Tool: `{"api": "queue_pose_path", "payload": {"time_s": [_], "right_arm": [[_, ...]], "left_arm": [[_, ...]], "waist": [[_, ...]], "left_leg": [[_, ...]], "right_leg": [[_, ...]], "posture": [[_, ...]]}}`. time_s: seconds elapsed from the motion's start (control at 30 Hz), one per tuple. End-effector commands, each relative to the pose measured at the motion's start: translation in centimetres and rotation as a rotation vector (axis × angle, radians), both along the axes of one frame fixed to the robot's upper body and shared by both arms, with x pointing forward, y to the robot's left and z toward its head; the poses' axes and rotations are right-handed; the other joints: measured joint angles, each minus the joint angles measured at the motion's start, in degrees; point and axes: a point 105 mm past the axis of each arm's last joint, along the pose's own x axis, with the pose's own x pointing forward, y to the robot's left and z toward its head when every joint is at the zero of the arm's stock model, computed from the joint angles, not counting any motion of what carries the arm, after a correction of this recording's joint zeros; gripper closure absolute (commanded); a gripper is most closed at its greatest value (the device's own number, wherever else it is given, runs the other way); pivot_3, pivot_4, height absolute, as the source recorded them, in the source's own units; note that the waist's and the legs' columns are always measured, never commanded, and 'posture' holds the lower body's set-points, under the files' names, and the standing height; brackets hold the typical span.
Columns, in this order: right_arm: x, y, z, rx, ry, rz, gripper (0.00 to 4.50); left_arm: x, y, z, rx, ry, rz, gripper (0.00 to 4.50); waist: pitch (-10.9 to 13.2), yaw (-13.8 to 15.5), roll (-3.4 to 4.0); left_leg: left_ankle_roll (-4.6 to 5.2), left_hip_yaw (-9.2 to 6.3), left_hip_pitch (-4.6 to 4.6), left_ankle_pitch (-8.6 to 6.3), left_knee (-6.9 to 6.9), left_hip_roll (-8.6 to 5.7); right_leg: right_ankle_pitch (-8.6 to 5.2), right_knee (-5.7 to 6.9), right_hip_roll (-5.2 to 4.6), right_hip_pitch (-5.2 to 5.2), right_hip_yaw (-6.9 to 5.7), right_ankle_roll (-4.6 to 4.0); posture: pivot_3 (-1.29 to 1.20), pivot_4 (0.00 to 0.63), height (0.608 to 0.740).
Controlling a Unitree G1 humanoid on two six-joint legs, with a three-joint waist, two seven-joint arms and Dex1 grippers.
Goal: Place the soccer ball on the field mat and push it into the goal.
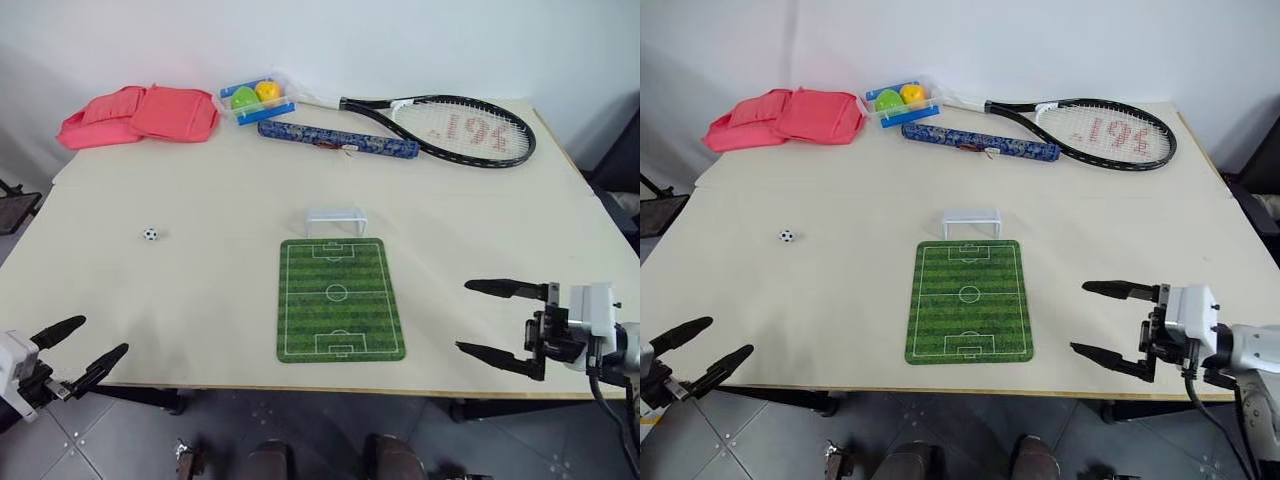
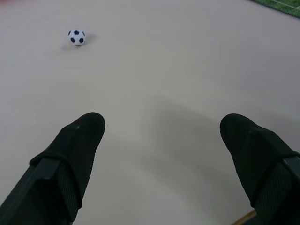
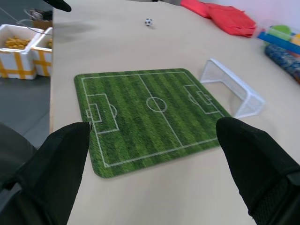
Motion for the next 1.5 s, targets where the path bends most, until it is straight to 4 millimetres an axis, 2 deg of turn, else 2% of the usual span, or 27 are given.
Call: {"api": "queue_pose_path", "payload": {"time_s": [0.03, 0.1, 0.2, 0.37, 0.43, 0.63, 0.73, 0.87, 0.97, 1.13, 1.4, 1.5], "right_arm": [[0.4, 0.4, 0.6, 0.030, -0.023, 0.002, 0.00], [0.8, 0.5, 0.7, 0.057, -0.025, -0.002, 0.00], [1.2, 0.9, 1.2, 0.126, -0.045, 0.001, 0.00], [1.4, 2.8, 2.2, 0.245, -0.065, 0.037, 0.00], [1.4, 3.9, 2.8, 0.295, -0.097, 0.059, 0.00], [1.3, 5.7, 4.2, 0.406, -0.192, 0.082, 0.00], [1.5, 6.4, 4.6, 0.453, -0.239, 0.077, 0.00], [1.8, 5.8, 3.9, 0.443, -0.243, 0.062, 0.00], [2.1, 4.8, 3.0, 0.434, -0.233, 0.049, 0.00], [2.1, 3.9, 1.1, 0.415, -0.206, 0.044, 0.00], [1.2, 3.2, -0.9, 0.405, -0.191, 0.032, 0.00], [0.8, 3.0, -1.4, 0.406, -0.187, 0.023, 0.00]], "left_arm": [[-0.3, 0.5, 1.0, 0.025, -0.051, 0.040, 0.02], [-0.5, 0.4, 0.8, 0.005, -0.020, 0.038, 0.02], [-0.8, 1.0, 1.4, -0.063, -0.075, 0.112, 0.02], [-1.6, 3.3, 1.6, -0.168, -0.188, 0.330, 0.02], [-2.3, 4.2, 1.3, -0.244, -0.261, 0.467, 0.02], [-2.6, 3.7, -0.3, -0.321, -0.309, 0.602, 0.02], [-1.1, 2.2, -1.2, -0.353, -0.318, 0.624, 0.02], [1.4, 2.1, 0.1, -0.361, -0.351, 0.607, 0.02], [5.1, 1.7, 2.5, -0.371, -0.376, 0.555, 0.02], [11.7, 0.9, 5.0, -0.358, -0.328, 0.476, 0.02], [18.7, -0.3, 5.6, -0.291, -0.208, 0.407, 0.02], [20.1, -0.6, 5.4, -0.269, -0.163, 0.397, 0.02]], "waist": [[0.00, -0.01, 0.00], [0.01, 0.09, -0.02], [0.01, 0.13, -0.02], [0.01, -0.08, -0.01], [0.01, -0.10, -0.01], [-0.03, 0.34, -0.16], [-0.05, 1.00, -0.17], [-0.10, 1.49, -0.28], [-0.12, 1.51, -0.31], [-0.12, 1.22, -0.31], [-0.11, -0.06, -0.34], [-0.10, -0.03, -0.40]], "left_leg": [[0.01, 0.01, 0.00, 0.00, 0.00, 0.00], [0.01, 0.02, 0.00, -0.01, 0.02, 0.00], [0.02, 0.03, 0.00, -0.02, 0.02, 0.00], [0.00, 0.03, 0.02, -0.04, 0.03, 0.04], [0.00, 0.04, 0.02, -0.05, 0.03, 0.04], [0.01, 0.08, 0.01, -0.11, 0.18, 0.04], [0.04, 0.12, 0.03, -0.14, 0.25, 0.03], [0.05, 0.11, -0.03, -0.20, 0.38, 0.04], [0.07, 0.12, -0.03, -0.24, 0.46, 0.04], [0.11, 0.17, 0.01, -0.25, 0.52, 0.01], [0.09, 0.40, -0.02, -0.25, 0.40, 0.03], [0.09, 0.41, -0.05, -0.25, 0.50, 0.03]], "right_leg": [[0.00, 0.00, 0.00, 0.00, 0.01, 0.00], [0.00, 0.00, 0.00, 0.00, 0.02, 0.00], [0.00, 0.01, 0.00, 0.00, 0.03, 0.01], [0.00, 0.04, 0.03, -0.01, 0.05, 0.01], [0.01, 0.04, 0.03, -0.02, 0.07, 0.01], [0.01, 0.13, 0.04, -0.02, 0.12, 0.02], [0.03, 0.12, 0.04, 0.00, 0.21, 0.04], [0.03, 0.18, 0.07, -0.04, 0.20, 0.04], [0.03, 0.21, 0.10, -0.02, 0.20, 0.04], [0.04, 0.28, 0.10, -0.01, 0.25, 0.05], [0.04, 0.29, 0.15, -0.24, 0.40, 0.06], [0.06, 0.29, 0.16, -0.23, 0.42, 0.10]], "posture": [[0.00, 0.150, 0.740], [0.00, 0.150, 0.740], [0.00, 0.150, 0.740], [0.00, 0.150, 0.740], [0.00, 0.150, 0.740], [0.00, 0.150, 0.740], [0.00, 0.150, 0.740], [0.00, 0.150, 0.740], [0.00, 0.150, 0.740], [0.00, 0.150, 0.740], [0.00, 0.150, 0.740], [0.00, 0.150, 0.740]]}}
